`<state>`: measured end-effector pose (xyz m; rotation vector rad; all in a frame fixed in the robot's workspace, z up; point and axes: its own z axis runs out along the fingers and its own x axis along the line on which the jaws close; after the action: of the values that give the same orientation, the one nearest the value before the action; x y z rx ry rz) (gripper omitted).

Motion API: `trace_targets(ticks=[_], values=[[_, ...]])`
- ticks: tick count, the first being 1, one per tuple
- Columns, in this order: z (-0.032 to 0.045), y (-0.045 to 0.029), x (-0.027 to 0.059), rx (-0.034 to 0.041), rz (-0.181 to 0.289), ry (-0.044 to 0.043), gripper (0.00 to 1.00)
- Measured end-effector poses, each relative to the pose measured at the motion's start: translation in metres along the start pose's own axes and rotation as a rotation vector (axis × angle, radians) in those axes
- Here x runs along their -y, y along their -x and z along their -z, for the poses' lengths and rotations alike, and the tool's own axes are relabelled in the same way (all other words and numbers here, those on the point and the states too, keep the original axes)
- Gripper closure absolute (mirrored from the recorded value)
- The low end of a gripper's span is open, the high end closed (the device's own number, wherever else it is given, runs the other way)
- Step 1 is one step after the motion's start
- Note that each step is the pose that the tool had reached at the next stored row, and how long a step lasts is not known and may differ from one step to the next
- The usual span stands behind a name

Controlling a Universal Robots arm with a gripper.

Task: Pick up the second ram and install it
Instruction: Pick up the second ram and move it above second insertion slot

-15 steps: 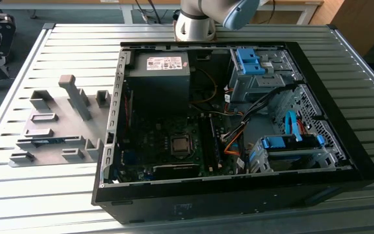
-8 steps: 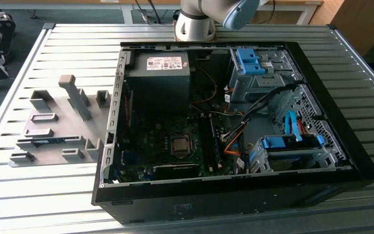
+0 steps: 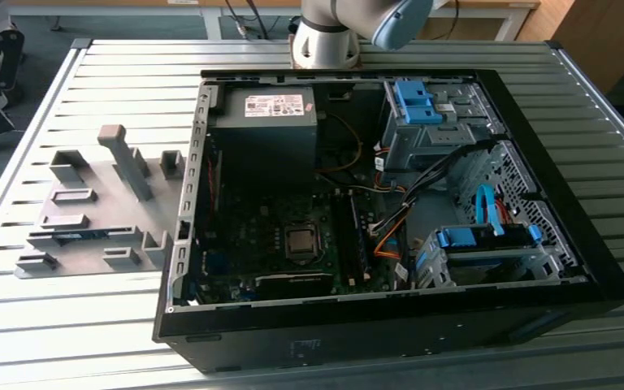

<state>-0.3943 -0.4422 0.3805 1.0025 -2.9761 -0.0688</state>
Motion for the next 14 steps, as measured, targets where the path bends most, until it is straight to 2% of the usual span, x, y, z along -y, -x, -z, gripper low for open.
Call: trace_targets(ticks=[4, 14], values=[[-0.0001, -0.0004, -0.0004, -0.0023, 0.059, 0.0008, 0.89], [-0.0001, -0.0006, -0.0005, -0.0026, 0.064, 0.0009, 0.89]])
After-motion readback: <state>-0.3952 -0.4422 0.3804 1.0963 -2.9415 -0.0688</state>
